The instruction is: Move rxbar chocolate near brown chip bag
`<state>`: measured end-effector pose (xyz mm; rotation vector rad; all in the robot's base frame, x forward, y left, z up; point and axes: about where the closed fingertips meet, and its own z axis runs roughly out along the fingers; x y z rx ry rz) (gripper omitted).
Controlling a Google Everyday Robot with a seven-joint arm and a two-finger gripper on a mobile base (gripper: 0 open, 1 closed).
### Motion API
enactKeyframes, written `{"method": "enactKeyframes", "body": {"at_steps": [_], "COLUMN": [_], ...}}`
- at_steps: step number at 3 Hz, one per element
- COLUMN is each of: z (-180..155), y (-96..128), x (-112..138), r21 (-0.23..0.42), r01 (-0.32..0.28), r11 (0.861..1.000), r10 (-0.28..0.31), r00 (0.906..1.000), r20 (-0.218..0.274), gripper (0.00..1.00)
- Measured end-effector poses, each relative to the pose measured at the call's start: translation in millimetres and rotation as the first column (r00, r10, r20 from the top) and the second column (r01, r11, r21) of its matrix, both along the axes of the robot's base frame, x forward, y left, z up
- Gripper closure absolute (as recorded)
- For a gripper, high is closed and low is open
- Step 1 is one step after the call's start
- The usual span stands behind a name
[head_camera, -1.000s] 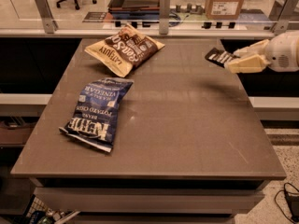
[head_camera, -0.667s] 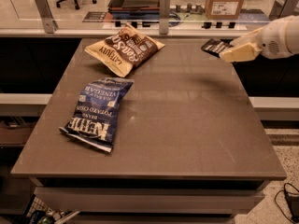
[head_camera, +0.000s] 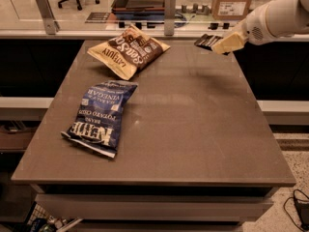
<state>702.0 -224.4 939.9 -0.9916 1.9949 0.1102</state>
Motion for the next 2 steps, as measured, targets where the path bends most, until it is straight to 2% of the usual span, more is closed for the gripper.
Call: {"method": "enactKeyframes", "body": {"at_steps": [2], "z": [-6], "y": [27], "x": [43], "r21": [0.001], "r01": [-0.046], "r11": [0.999], "r10": [0.046], "r00": [0.9989], "r20": [-0.01], "gripper": [1.0]}}
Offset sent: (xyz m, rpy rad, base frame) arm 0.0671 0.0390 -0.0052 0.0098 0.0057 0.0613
